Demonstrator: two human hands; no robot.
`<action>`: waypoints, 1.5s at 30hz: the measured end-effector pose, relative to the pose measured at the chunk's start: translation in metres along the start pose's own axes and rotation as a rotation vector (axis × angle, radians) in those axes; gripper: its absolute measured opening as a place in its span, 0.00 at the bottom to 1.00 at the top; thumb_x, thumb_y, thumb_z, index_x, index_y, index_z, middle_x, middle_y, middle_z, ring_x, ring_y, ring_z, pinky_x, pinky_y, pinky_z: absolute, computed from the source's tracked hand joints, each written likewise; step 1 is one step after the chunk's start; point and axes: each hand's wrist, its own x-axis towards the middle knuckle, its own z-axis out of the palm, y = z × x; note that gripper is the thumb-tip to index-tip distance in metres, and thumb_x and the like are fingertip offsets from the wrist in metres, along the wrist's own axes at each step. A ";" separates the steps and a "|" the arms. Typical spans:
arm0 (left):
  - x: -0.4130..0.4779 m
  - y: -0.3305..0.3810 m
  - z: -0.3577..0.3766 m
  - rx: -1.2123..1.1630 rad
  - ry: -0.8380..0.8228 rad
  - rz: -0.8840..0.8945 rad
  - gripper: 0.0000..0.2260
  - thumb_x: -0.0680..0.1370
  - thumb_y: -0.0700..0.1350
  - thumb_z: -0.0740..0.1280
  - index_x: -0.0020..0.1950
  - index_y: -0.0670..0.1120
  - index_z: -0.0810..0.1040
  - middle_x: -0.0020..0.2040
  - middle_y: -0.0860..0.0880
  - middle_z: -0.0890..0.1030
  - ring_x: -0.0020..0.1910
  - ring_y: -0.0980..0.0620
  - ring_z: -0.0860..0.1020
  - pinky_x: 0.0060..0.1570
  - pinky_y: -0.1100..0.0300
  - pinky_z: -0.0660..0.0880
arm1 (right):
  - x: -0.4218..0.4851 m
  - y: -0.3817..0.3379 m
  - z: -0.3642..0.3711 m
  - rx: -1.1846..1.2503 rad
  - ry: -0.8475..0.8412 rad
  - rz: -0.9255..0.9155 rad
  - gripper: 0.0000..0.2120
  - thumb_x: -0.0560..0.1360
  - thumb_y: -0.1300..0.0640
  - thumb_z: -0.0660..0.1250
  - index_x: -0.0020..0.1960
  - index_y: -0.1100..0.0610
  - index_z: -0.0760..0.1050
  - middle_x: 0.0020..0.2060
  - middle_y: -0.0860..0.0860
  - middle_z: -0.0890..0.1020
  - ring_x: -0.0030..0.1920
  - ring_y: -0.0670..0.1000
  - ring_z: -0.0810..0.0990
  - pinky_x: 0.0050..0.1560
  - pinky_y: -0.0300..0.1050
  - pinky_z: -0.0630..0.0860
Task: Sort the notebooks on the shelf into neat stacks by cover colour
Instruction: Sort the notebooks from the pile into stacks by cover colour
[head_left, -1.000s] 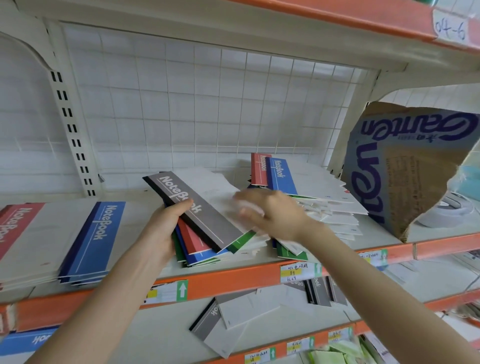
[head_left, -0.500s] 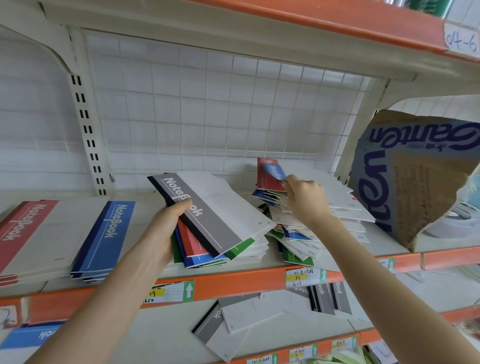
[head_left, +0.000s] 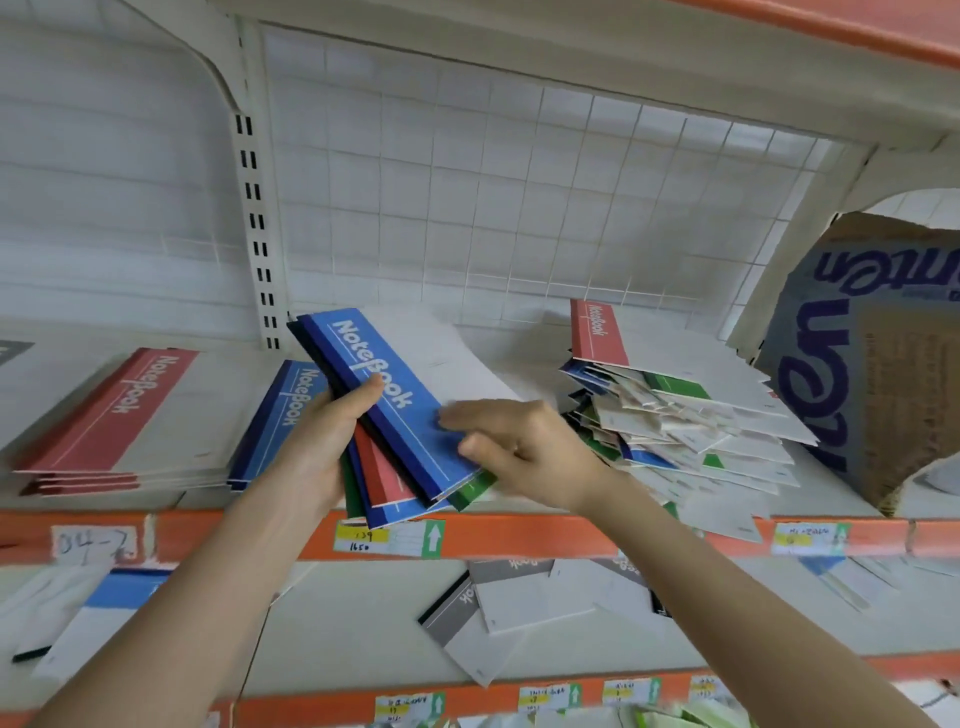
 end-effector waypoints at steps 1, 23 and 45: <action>-0.001 0.001 -0.007 0.011 0.020 0.012 0.02 0.78 0.45 0.65 0.50 0.50 0.76 0.43 0.48 0.81 0.39 0.50 0.80 0.34 0.58 0.74 | 0.003 0.002 0.003 -0.030 0.057 0.156 0.19 0.78 0.48 0.60 0.57 0.61 0.79 0.48 0.53 0.83 0.52 0.53 0.79 0.53 0.40 0.71; 0.002 0.016 -0.044 1.436 0.014 0.473 0.27 0.75 0.51 0.68 0.67 0.41 0.62 0.43 0.46 0.74 0.38 0.49 0.71 0.34 0.58 0.66 | 0.018 -0.036 0.073 1.588 0.533 1.052 0.11 0.78 0.59 0.58 0.59 0.57 0.74 0.46 0.57 0.83 0.43 0.57 0.83 0.41 0.52 0.80; 0.007 -0.029 -0.009 0.954 0.181 0.374 0.28 0.67 0.49 0.76 0.61 0.41 0.71 0.47 0.54 0.75 0.42 0.56 0.74 0.35 0.67 0.69 | -0.012 0.012 0.038 1.577 0.518 0.963 0.17 0.79 0.56 0.57 0.67 0.58 0.69 0.57 0.59 0.80 0.50 0.59 0.82 0.39 0.54 0.81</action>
